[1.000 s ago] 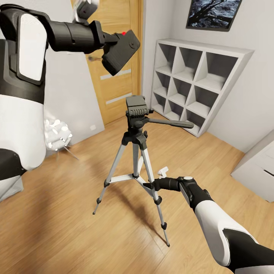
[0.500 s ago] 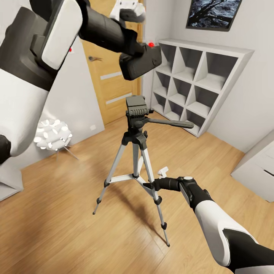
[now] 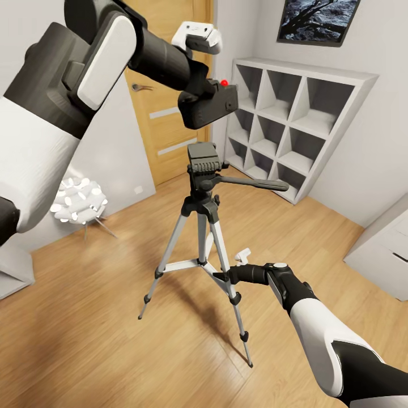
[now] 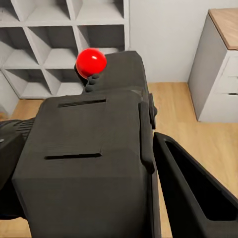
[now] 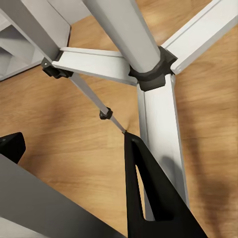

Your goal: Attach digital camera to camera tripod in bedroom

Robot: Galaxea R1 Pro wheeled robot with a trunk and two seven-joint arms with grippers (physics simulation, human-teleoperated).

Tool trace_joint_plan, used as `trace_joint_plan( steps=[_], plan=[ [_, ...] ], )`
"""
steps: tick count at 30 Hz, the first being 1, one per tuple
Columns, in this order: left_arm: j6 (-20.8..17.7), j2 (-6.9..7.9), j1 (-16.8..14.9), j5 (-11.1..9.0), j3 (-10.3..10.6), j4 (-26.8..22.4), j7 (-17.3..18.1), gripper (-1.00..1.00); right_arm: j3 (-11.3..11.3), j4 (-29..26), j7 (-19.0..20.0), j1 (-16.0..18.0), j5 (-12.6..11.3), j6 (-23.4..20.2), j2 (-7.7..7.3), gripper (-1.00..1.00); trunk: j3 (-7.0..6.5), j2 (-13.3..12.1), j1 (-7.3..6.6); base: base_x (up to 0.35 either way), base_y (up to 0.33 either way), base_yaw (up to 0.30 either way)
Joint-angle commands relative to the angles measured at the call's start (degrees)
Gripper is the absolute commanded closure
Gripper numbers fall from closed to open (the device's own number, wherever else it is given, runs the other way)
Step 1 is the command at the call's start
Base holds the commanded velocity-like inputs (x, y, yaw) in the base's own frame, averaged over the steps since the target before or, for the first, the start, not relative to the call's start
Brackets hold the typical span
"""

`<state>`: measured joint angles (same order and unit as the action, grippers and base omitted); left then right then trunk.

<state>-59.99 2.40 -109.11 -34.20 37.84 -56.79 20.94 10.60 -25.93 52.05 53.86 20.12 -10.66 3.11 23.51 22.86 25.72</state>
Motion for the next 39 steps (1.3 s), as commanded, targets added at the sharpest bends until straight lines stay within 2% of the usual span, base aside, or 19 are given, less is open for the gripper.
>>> trace_joint_plan(
  steps=[1, 9, 11, 12, 13, 14, 17, 18, 19, 24, 29, 33, 39],
  plan=[
    [-0.01, 0.15, -0.11, 0.52, 0.11, 0.19, 0.74, 1.00, 0.02, 0.70, -4.21, -0.60, 3.26, -0.50, 0.05, 1.00, 0.12, 0.05, 0.06, 0.000, 0.000, 0.000],
    [-0.01, 2.80, -0.14, 0.49, 0.15, -1.68, 0.97, 1.00, 0.02, 0.70, -4.21, -0.60, 3.26, -0.50, 0.05, 1.00, 0.12, 0.05, 0.06, 0.000, 0.000, 0.000],
    [-0.01, 3.98, -0.14, 0.43, 0.20, -3.31, 1.62, 1.00, 0.03, 0.70, -4.18, -0.60, 3.26, -0.50, 0.05, 1.00, 0.12, 0.05, 0.06, 0.000, 0.000, 0.000],
    [0.14, 6.33, -0.14, 0.60, 0.37, -5.90, 5.69, 1.00, 0.01, 0.70, -4.19, -0.60, 3.26, -0.50, 0.05, 1.00, 0.12, 0.05, 0.06, 0.000, 0.000, 0.000],
    [0.21, 6.73, -0.14, 0.68, 0.46, -6.21, 6.76, 1.00, 0.00, 0.70, -4.20, -0.60, 3.26, -0.50, 0.05, 1.00, 0.12, 0.05, 0.06, 0.000, 0.000, 0.000],
    [0.40, 7.92, -0.14, 1.33, 2.06, -7.02, 10.72, 1.00, 0.00, 0.70, -4.18, -0.60, 3.26, -0.50, 0.05, 1.00, 0.12, 0.05, 0.06, 0.000, 0.000, 0.000],
    [0.41, 8.34, -0.14, 2.49, 4.64, -7.31, 12.10, 1.00, 0.02, 0.70, -4.18, -0.60, 3.26, -0.50, 0.05, 1.00, 0.12, 0.05, 0.06, 0.000, 0.000, 0.000],
    [0.47, 8.47, -0.14, 3.72, 7.11, -7.47, 12.88, 1.00, 0.03, 0.70, -4.18, -0.60, 3.26, -0.50, 0.05, 1.00, 0.12, 0.05, 0.06, 0.000, 0.000, 0.000],
    [0.52, 8.51, -0.14, 3.87, 7.49, -7.50, 13.08, 1.00, 0.03, 0.70, -4.17, -0.60, 3.26, -0.50, 0.05, 1.00, 0.12, 0.05, 0.06, 0.000, 0.000, 0.000],
    [0.67, 8.78, -0.14, 4.13, 8.14, -7.53, 15.09, 1.00, 0.03, 0.70, -4.16, -0.60, 3.26, -0.50, 0.05, 1.00, 0.12, 0.05, 0.06, 0.000, 0.000, 0.000],
    [1.05, 9.84, -0.14, 4.55, 8.33, -7.54, 18.59, 1.00, 0.03, 0.70, -4.16, -0.60, 3.26, -0.50, 0.05, 1.00, 0.12, 0.05, 0.06, 0.000, 0.000, 0.000],
    [4.36, 10.31, -0.14, 5.97, 8.37, -7.50, 19.71, 1.00, 0.03, 0.70, -4.16, -0.60, 3.22, -0.50, 0.05, 1.00, 0.12, 0.05, 0.06, 0.000, 0.000, 0.000],
    [9.56, 10.60, -0.14, 7.10, 8.37, -7.50, 20.05, 1.00, 0.03, 0.70, -4.17, -0.60, 3.19, -0.50, 0.05, 1.00, 0.12, 0.05, 0.06, 0.000, 0.000, 0.000]
  ],
)
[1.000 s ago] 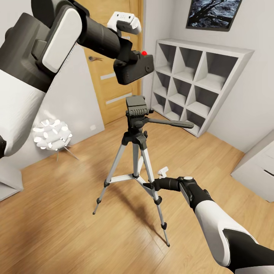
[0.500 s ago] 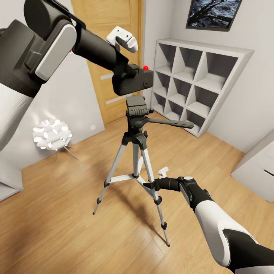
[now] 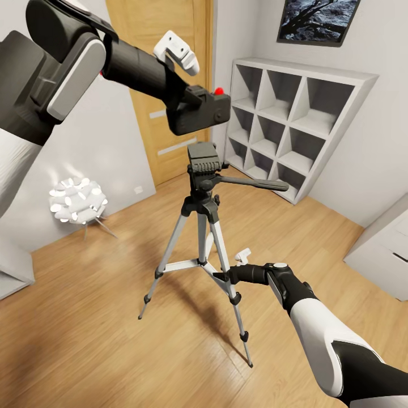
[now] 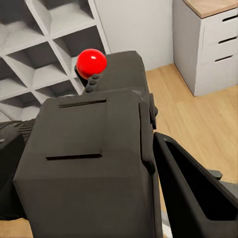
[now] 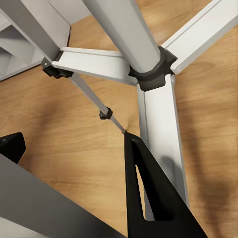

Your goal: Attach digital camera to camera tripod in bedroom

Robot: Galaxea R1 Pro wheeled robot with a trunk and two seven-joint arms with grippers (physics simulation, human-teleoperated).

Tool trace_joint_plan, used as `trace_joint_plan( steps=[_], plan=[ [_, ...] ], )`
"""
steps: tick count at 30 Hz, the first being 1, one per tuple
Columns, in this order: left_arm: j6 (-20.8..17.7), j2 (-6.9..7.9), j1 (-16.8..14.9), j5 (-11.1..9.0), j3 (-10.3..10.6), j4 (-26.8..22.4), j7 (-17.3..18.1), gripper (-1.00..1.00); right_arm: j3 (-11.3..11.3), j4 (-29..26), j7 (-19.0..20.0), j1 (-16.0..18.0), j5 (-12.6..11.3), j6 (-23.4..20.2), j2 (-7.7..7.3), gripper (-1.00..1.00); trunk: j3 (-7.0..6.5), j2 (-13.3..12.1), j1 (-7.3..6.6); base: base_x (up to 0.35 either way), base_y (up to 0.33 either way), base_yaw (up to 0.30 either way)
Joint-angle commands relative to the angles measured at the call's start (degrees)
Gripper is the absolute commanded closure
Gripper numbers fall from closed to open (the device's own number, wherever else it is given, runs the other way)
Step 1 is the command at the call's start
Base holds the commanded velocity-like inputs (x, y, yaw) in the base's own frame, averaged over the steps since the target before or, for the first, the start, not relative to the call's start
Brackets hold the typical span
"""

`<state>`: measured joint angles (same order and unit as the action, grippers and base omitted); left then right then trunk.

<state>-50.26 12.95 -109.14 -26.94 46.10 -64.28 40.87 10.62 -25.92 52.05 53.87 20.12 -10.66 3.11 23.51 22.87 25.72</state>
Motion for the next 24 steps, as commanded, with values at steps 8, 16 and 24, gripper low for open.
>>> trace_joint_plan(
  steps=[8, 16, 24],
  plan=[
    [1.43, 0.19, -0.11, -0.21, -0.03, 0.58, 0.29, 1.00, 0.02, 0.71, -4.15, -0.60, 3.17, -0.50, 0.05, 1.00, 0.12, 0.05, 0.07, 0.000, 0.000, 0.000],
    [1.85, 0.27, -0.11, -0.04, -0.08, 0.94, 6.88, 1.00, 0.02, 0.70, -4.18, -0.60, 3.17, -0.50, 0.05, 1.00, 0.12, 0.05, 0.07, 0.000, 0.000, 0.000],
    [5.06, 1.30, -0.11, 0.89, -0.07, 1.00, 11.65, 1.00, -0.02, 0.70, -4.16, -0.60, 3.26, -0.50, 0.05, 1.00, 0.12, 0.05, 0.07, 0.000, 0.000, 0.000]
  ],
)
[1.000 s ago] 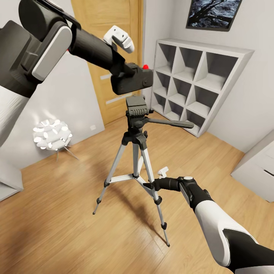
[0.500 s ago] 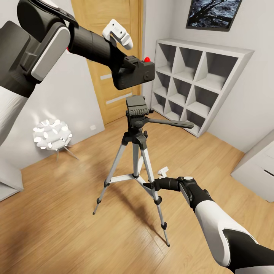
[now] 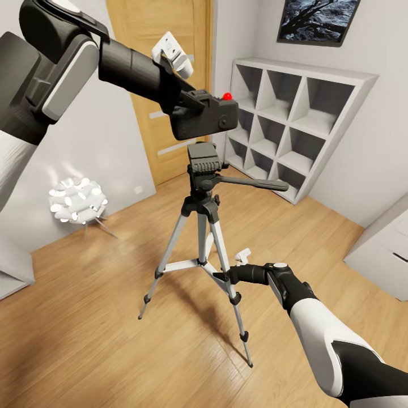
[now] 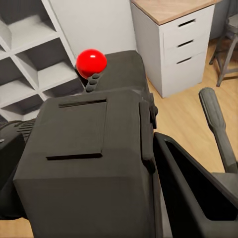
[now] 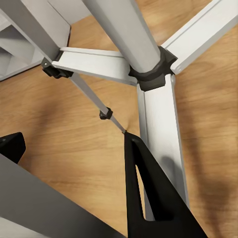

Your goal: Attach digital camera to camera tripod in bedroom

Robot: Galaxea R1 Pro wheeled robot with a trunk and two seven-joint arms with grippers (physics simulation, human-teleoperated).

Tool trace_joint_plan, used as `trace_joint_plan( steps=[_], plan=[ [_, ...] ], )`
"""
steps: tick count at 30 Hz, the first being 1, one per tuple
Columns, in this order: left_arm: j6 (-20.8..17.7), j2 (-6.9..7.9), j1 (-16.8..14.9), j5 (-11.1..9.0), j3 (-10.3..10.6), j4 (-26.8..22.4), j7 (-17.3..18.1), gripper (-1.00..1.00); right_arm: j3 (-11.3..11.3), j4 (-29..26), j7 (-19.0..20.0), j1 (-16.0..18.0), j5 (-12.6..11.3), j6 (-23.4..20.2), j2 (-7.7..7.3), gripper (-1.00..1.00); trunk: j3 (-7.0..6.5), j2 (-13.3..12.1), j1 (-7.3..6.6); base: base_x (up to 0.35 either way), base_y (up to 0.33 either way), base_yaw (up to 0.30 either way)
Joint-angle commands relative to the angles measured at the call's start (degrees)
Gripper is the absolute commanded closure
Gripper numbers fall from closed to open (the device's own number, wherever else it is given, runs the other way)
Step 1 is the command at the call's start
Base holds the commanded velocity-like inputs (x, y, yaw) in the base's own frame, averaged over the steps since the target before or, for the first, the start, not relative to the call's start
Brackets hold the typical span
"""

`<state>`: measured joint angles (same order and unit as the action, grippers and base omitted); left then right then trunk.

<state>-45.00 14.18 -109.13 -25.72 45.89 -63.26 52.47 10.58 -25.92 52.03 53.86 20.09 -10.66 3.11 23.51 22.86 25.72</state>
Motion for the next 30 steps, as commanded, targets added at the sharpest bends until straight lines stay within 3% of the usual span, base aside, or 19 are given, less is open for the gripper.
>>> trace_joint_plan(
  steps=[1, 27, 28, 29, 30],
  plan=[
    [0.02, 0.12, -0.11, -0.30, 0.15, -0.01, 0.15, 1.00, 0.03, 0.70, -4.14, -0.60, 3.29, -0.50, 0.05, 1.00, 0.12, 0.05, 0.07, 0.000, 0.000, 0.000],
    [-0.16, 0.30, -0.11, -1.14, 0.26, -0.81, 0.80, 1.00, 0.05, 0.78, -4.22, -0.60, 3.11, -0.54, 0.05, 1.00, 0.12, 0.05, 0.07, 0.000, 0.000, 0.000],
    [-0.72, 0.39, -0.11, -1.21, 0.20, -0.99, 0.90, 1.00, 0.05, 0.78, -4.22, -0.60, 3.11, -0.57, 0.05, 1.00, 0.12, 0.05, 0.07, 0.000, 0.000, 0.000],
    [-5.57, 0.58, -0.11, -1.22, -0.29, -3.82, 0.96, 1.00, 0.05, 0.78, -4.25, -0.60, 3.11, -0.59, 0.05, 1.00, 0.12, 0.05, 0.07, 0.000, 0.000, 0.000],
    [-6.23, 0.60, -0.11, -1.21, -0.32, -4.20, 0.96, 1.00, 0.05, 0.78, -4.24, -0.60, 3.11, -0.59, 0.05, 1.00, 0.12, 0.05, 0.07, 0.000, 0.000, 0.000]
  ],
)
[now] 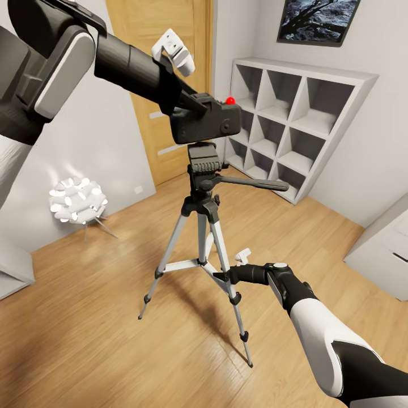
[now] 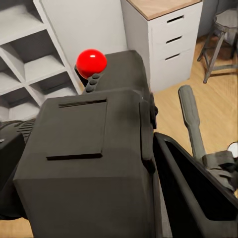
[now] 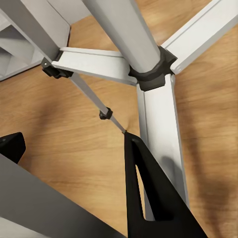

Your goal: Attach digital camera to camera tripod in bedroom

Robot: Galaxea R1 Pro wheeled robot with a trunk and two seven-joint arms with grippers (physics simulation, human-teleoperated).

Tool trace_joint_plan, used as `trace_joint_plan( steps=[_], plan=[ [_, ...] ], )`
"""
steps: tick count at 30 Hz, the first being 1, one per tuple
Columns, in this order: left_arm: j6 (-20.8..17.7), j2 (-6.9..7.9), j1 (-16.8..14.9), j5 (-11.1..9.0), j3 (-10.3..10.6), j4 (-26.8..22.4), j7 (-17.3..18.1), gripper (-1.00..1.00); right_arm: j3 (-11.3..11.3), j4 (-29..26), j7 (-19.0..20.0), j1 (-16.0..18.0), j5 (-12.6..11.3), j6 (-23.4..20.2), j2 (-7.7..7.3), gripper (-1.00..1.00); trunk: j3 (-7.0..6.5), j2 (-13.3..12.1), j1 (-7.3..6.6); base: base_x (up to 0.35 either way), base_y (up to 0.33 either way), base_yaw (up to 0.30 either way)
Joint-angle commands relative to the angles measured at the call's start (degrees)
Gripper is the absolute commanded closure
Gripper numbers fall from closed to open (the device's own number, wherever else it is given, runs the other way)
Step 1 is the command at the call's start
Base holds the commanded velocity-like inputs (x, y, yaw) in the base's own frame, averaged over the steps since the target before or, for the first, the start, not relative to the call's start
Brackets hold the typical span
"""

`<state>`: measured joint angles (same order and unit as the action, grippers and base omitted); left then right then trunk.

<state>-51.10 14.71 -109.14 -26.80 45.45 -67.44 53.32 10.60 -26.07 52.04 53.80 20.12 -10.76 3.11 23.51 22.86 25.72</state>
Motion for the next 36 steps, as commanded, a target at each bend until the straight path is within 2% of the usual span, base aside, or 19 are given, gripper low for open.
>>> trace_joint_plan(
  steps=[1, 4, 10, 15, 22, 36],
  plan=[
    [-0.74, 0.08, -0.11, -0.14, 0.08, -0.36, 0.11, 1.00, 0.04, 0.94, -4.26, -0.54, 3.09, -0.49, 0.05, 1.00, 0.12, 0.05, 0.07, 0.000, 0.000, 0.000],
    [-2.69, 0.17, -0.11, -0.22, -0.02, -2.05, 0.20, 1.00, 0.04, 0.94, -4.25, -0.54, 3.09, -0.49, 0.05, 1.00, 0.12, 0.05, 0.07, 0.000, 0.000, 0.000],
    [-3.33, 0.41, -0.11, -0.29, -0.05, -3.73, 0.30, 1.00, 0.04, 0.94, -4.24, -0.54, 3.09, -0.49, 0.05, 1.00, 0.12, 0.05, 0.07, 0.000, 0.000, 0.000],
    [-3.90, 1.25, -0.11, -0.34, -0.03, -4.76, 0.36, 1.00, 0.04, 0.94, -4.23, -0.54, 3.09, -0.49, 0.05, 1.00, 0.12, 0.05, 0.07, 0.000, 0.000, 0.000],
    [-4.42, 1.93, -0.11, -0.36, -0.01, -5.23, 0.63, 1.00, 0.04, 0.94, -4.23, -0.54, 3.09, -0.49, 0.05, 1.00, 0.12, 0.05, 0.07, 0.000, 0.000, 0.000],
    [-4.54, 2.04, -0.11, -0.36, 0.04, -5.58, 1.15, 1.00, 0.04, 0.94, -4.25, -0.54, 3.09, -0.49, 0.05, 1.00, 0.12, 0.05, 0.07, 0.000, 0.000, 0.000]
  ],
)
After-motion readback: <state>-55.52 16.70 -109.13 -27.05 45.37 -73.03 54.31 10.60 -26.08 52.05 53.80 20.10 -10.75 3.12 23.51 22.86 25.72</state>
